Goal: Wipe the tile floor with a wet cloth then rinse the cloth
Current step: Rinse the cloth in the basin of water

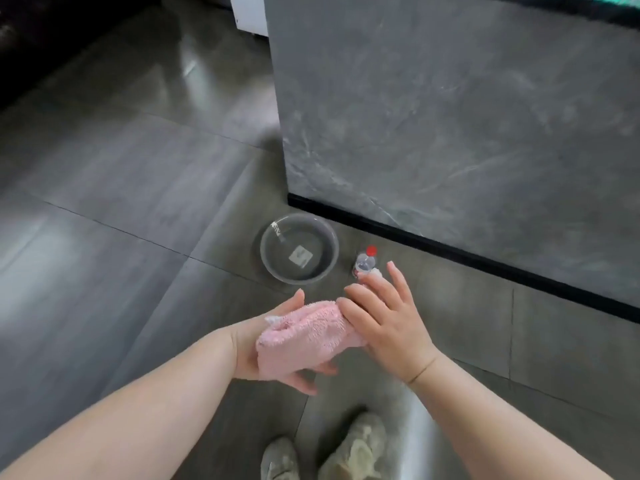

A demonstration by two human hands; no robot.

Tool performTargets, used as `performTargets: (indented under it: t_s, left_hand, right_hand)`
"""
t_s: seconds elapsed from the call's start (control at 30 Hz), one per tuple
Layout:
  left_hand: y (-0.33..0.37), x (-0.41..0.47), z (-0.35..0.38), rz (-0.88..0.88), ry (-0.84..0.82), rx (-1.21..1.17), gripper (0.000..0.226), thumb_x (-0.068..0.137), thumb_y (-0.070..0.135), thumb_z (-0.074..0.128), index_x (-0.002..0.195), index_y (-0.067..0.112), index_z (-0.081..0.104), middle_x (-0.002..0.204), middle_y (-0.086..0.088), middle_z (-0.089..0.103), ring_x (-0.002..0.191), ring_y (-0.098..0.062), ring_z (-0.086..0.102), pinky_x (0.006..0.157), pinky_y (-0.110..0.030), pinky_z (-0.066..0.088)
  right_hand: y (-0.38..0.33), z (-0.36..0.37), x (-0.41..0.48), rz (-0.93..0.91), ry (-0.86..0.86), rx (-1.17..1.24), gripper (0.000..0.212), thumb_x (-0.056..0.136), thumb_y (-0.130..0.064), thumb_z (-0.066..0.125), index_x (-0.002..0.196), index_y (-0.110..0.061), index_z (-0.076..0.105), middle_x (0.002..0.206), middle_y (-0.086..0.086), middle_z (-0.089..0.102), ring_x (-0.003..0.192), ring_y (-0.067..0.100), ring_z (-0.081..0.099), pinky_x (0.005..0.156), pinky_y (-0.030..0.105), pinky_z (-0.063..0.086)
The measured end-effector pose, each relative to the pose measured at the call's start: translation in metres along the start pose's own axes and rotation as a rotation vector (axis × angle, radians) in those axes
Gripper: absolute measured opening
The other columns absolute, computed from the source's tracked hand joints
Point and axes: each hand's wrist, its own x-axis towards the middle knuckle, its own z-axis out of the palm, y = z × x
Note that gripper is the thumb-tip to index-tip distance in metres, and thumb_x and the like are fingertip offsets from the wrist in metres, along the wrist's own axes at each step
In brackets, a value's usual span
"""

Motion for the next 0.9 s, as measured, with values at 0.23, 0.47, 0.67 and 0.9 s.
performTargets:
  t_s: [0.23,0.47,0.67,0.9]
  left_hand:
    - [0.104,0.041,-0.063,-0.12,-0.001,0.582,0.035,0.076,0.048,0.049,0.093,0.019,0.054,0.091,-0.004,0.06,0.07,-0.009,0.06,0.061,-0.022,0.045]
    - [0.163,0.17,-0.171,-0.233,0.147,1.09,0.025,0.082,0.026,0.058,0.059,0.018,0.052,0.063,0.0,0.058,0.055,-0.01,0.052,0.053,-0.02,0.043]
    - [0.167,0.294,-0.296,0.077,0.838,1.579,0.03,0.077,0.021,0.06,0.104,0.014,0.049,0.099,-0.005,0.061,0.097,-0.025,0.061,0.071,-0.029,0.043]
    - [0.185,0.381,-0.385,0.241,0.719,2.345,0.027,0.091,0.015,0.039,0.117,0.011,0.043,0.119,-0.01,0.052,0.107,-0.03,0.051,0.071,-0.037,0.036]
  right_hand:
    - [0.065,0.109,0.048,-0.182,-0.16,-0.019,0.02,0.095,-0.01,0.03,0.091,-0.02,0.047,0.105,0.003,0.045,0.105,0.029,0.046,0.109,0.055,0.017]
    - [0.121,0.285,0.042,-0.309,-0.314,0.001,0.022,0.091,-0.006,0.032,0.093,-0.022,0.046,0.095,0.006,0.046,0.09,0.028,0.058,0.087,0.057,0.05]
    - [0.126,0.434,0.009,0.136,-0.798,0.077,0.067,0.037,-0.018,0.088,0.092,-0.013,0.05,0.074,0.007,0.066,0.048,0.019,0.062,0.036,0.02,0.044]
    - [0.124,0.536,-0.029,0.705,-0.94,0.488,0.012,0.085,-0.028,0.056,0.083,-0.017,0.06,0.091,0.008,0.067,0.09,0.026,0.063,0.078,0.031,0.047]
